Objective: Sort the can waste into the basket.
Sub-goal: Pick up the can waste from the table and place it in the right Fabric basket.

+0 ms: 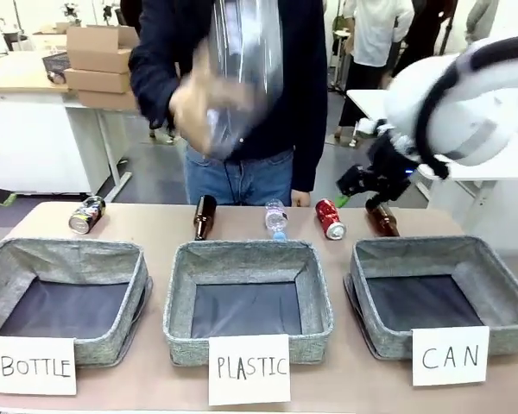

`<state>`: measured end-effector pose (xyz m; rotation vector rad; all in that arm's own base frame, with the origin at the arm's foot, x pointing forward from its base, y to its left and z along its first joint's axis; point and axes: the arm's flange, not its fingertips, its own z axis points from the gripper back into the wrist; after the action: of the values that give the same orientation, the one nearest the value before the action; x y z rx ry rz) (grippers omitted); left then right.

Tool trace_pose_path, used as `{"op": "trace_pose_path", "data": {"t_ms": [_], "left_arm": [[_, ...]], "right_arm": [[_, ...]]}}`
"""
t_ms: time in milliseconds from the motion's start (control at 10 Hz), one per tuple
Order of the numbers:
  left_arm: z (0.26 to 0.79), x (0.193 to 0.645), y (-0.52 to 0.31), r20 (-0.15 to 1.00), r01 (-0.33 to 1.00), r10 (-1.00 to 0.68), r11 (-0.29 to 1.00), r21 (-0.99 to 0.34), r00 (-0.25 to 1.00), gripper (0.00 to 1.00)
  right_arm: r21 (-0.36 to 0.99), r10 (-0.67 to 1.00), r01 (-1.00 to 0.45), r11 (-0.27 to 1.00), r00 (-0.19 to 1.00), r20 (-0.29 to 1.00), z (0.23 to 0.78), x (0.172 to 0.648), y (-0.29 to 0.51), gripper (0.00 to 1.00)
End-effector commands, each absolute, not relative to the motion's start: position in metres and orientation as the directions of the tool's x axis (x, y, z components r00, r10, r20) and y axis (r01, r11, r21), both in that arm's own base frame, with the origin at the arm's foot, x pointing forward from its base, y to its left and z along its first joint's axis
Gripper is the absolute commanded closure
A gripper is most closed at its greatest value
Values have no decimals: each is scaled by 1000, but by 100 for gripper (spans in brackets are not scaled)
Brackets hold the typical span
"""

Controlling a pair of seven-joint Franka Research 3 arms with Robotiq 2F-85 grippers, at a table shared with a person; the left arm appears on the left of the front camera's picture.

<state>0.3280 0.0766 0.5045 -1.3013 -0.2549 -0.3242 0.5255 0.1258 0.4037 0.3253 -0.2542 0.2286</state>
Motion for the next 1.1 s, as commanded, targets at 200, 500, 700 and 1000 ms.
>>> {"op": "trace_pose_path", "data": {"t_ms": [200,500,700,1000], "left_arm": [[508,329,76,386,396,-87,208,-895,918,0],[508,329,76,386,396,-87,208,-895,918,0],[508,329,76,386,396,-87,208,-895,918,0],[508,329,76,386,396,-87,208,-895,918,0]], "right_arm": [[166,177,-218,962,956,232,353,601,159,0],[102,185,-216,971,951,248,315,615,171,0],[50,194,-212,976,951,242,305,619,177,0],[25,205,-219,975,944,260,303,617,180,0]]}}
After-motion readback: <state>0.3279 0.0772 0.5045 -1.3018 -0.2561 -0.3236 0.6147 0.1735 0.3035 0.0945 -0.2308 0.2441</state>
